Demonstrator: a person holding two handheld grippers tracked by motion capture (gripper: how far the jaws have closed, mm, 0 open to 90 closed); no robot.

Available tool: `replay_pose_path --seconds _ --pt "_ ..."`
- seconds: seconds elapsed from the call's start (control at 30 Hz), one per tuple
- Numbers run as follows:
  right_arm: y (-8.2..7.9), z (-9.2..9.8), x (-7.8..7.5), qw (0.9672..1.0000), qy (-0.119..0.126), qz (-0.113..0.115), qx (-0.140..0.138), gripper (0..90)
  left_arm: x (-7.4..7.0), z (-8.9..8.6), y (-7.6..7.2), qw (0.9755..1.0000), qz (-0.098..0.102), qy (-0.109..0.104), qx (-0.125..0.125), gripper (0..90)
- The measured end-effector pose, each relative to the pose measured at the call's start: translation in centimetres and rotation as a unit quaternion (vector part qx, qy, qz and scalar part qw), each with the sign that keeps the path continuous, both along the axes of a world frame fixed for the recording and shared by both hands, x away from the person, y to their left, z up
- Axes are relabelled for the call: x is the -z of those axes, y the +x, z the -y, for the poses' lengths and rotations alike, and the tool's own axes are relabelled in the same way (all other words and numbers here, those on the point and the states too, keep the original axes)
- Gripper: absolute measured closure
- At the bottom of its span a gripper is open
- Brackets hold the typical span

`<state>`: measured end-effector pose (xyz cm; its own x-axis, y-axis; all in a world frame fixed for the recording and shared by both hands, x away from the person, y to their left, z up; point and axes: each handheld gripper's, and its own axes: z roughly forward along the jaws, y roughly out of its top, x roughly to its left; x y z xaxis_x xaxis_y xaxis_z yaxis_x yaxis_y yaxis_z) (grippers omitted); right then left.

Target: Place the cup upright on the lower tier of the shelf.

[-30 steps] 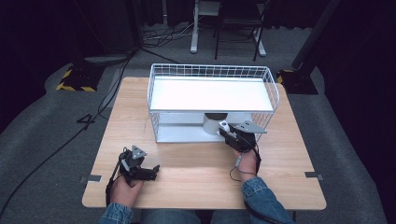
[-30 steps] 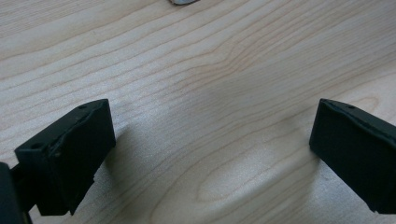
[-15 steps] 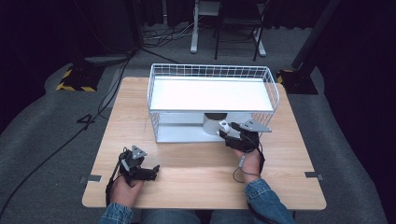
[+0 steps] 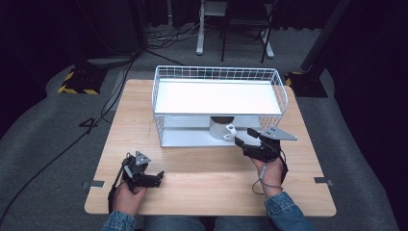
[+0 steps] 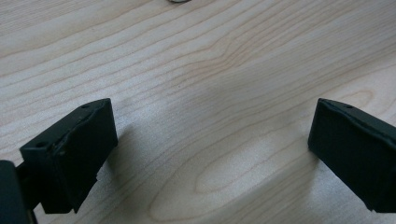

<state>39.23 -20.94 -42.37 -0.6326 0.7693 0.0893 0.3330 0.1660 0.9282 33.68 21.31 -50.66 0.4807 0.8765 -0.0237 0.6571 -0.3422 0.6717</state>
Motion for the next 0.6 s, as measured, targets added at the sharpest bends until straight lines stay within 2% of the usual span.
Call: replay_pose_path --seconds 0.13,0.37,0.6 --pt "-0.8 1.2 -0.7 1.0000 0.000 -0.002 -0.008 31.7 0.0 -0.1 -0.2 1.0000 0.000 0.000 0.003 1.9" --pt "-2.0 4.0 -1.3 0.9998 0.010 -0.014 -0.006 28.9 0.0 -0.2 -0.3 1.0000 0.002 0.000 0.006 2.8" --pt "-3.1 6.8 -1.3 0.9996 -0.004 -0.027 0.009 25.2 0.0 -0.3 -0.3 1.0000 0.001 0.000 0.009 2.8"
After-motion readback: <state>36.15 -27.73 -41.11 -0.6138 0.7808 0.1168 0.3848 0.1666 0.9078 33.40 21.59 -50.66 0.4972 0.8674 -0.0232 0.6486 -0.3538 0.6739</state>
